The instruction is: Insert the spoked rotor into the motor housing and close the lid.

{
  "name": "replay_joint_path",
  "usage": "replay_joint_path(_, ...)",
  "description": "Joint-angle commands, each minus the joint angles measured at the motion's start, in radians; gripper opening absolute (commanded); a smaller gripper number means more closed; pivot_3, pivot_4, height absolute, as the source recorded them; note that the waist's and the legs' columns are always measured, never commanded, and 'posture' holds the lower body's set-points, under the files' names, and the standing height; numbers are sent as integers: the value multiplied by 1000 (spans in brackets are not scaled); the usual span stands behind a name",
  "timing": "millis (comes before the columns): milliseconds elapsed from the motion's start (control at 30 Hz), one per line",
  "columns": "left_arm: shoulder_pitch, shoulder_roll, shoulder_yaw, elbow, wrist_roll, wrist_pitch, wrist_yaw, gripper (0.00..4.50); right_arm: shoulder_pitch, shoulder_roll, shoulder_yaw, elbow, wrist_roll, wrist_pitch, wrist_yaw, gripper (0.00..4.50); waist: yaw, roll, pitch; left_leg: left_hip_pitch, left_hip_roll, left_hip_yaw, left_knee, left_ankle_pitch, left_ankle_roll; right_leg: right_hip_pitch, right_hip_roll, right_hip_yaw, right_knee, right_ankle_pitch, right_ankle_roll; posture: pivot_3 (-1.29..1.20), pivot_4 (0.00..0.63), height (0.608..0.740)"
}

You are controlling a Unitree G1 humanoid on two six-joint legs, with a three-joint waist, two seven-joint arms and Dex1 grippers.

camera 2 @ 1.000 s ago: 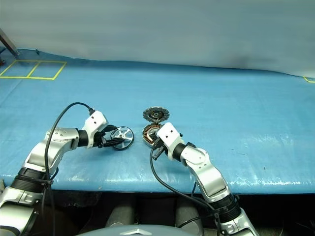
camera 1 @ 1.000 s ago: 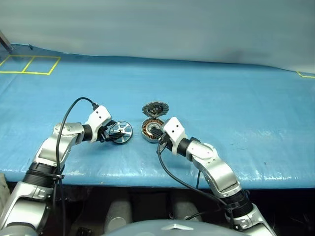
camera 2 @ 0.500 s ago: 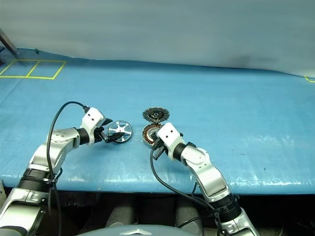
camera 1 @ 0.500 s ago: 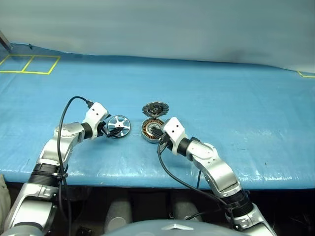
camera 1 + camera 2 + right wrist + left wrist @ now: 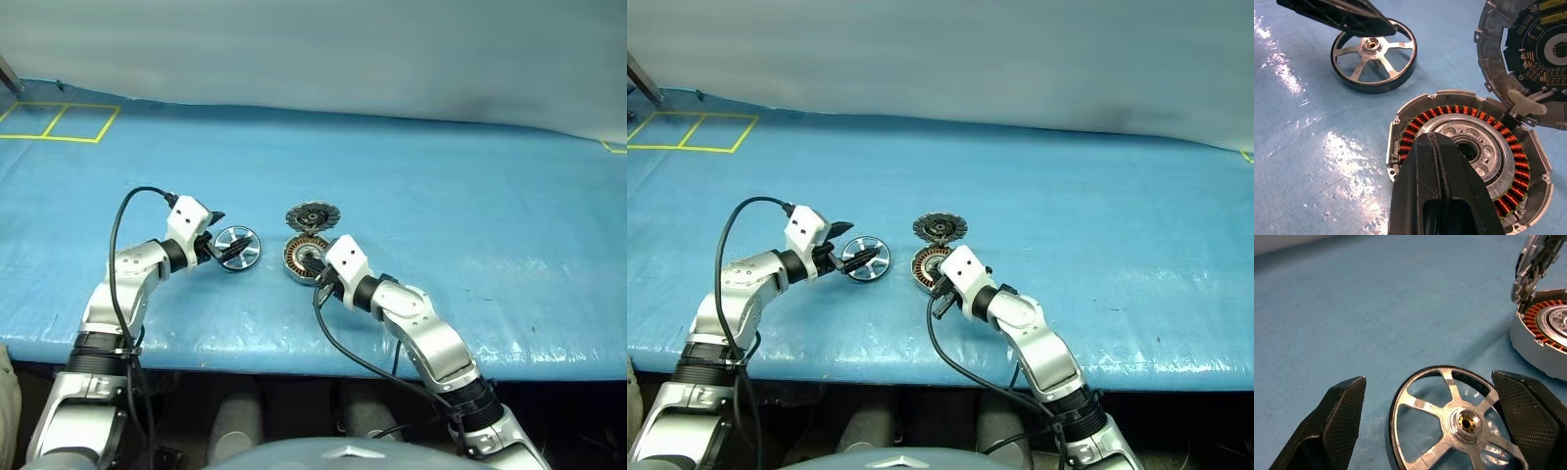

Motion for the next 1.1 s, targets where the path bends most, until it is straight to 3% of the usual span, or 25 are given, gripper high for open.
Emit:
replay_joint_path(33, -22, -18, 54, -45, -48, -17, 9, 4463, -11, 4, -3, -22, 0, -18, 0, 0, 1, 0, 0, 0, 0, 0, 0, 0, 0, 0, 0, 0, 0, 0, 1, 0, 150, 740)
replay_joint_path(100, -21, -15, 59, -56, -77, 11, -15, 4463, -11, 4, -5, -23, 1, -17, -1, 0, 0, 0, 0, 0, 0, 0, 0, 0, 0, 0, 0, 0, 0, -1, 2, 0, 150, 740)
replay_joint_path(267, -32, -92, 185, -120, -326, 184, 6, 4463, -5, -2, -20, -39, 4, -13, -6, 0, 0, -1, 0, 0, 0, 0, 2, 0, 0, 1, 0, 0, 0, -1, 3, 0, 150, 740)
replay_joint_path(333, -35, -56, 158, -170, -319, 187, -40, 4463, 0, -10, -30, -50, 6, -10, -8, 0, 0, -1, 1, 0, 0, -1, 3, 0, 0, 1, 0, 0, 0, 0, 4, 0, 150, 740)
replay_joint_path(400, -76, 69, 36, -199, -136, 102, -90, 4463, 2, -18, -38, -63, 8, -2, -8, 0, 0, -2, 1, 0, 0, 0, 3, 0, 0, 1, 1, 1, 0, 0, 4, 0, 150, 740)
replay_joint_path(500, -264, 232, -137, -168, 96, -19, -185, 4463, 5, -33, -39, -92, 19, 9, 7, 0, 5, -2, 2, 0, 0, -1, 3, 1, -1, 1, 2, 1, 1, 0, 4, 0, 150, 740)
replay_joint_path(633, -542, 302, -362, -44, 355, -221, -345, 4463, 0, -48, -27, -118, 23, 25, 27, 0, 14, -4, 3, 0, -1, -1, 4, 1, -1, 3, 1, 2, -1, 0, 4, 0, 150, 740)
replay_joint_path(833, -695, 278, -547, 54, 555, -376, -504, 4463, 12, -85, -39, -185, 41, 73, 50, 0, -1, -1, 2, -1, -1, 2, 2, -1, 2, -2, 4, 7, 0, 0, 2, 0, 150, 740)
replay_joint_path(1100, -635, 270, -599, 35, 674, -419, -565, 4463, 15, -123, -47, -225, 57, 128, 55, 0, 0, -1, 3, -6, 0, 0, 4, -1, 2, -5, 6, 7, 1, 0, 6, 0, 150, 740)
